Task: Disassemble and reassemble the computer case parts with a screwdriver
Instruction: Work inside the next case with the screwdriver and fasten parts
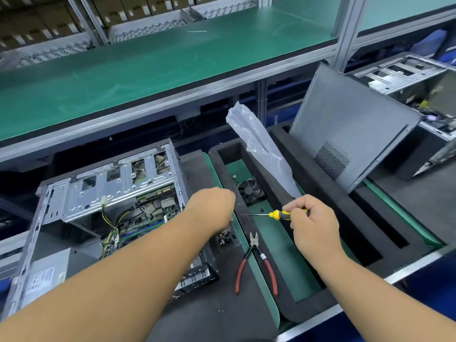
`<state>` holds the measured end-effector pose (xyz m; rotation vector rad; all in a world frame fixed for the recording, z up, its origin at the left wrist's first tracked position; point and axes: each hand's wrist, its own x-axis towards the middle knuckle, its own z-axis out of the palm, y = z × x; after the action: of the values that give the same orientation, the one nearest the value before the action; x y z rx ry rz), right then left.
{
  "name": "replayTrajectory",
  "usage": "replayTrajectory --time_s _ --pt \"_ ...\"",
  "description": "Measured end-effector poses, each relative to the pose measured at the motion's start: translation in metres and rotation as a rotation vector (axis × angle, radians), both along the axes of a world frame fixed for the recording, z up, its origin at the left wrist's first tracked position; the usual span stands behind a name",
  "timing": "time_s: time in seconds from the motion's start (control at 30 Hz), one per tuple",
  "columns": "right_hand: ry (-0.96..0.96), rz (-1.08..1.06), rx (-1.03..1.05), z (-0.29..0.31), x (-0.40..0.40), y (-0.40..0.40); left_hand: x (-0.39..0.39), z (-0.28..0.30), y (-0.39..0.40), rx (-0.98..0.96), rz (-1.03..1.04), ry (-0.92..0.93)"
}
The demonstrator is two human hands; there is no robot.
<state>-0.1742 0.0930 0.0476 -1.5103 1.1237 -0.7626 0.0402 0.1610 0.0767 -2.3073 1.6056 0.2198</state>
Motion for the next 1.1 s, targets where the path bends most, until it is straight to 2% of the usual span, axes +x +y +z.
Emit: replayTrajectory --time_s 0.23,0.8,0.87,0.93,1.1 --pt "0.045 -0.013 0.088 -0.031 -0.012 0.011 -0.005 0.001 -0.005 -0.017 -0.017 -0.092" --pt "0.069 0.049 0.046 -0.037 0.010 0.009 0.004 -0.001 0.002 -0.035 0.047 0.042" --pt "0.091 0.065 0.010 -0.036 0.014 0.010 0.004 0.005 0.004 -0.110 0.060 0.091" --pt "0.096 0.102 -0.019 -0.035 0.021 0.012 0.005 0.014 0.009 -0.298 0.117 0.178" --pt "0.113 0.189 -0.030 -0.038 0.039 0.013 0.007 0.041 0.028 -0.879 0.624 0.768"
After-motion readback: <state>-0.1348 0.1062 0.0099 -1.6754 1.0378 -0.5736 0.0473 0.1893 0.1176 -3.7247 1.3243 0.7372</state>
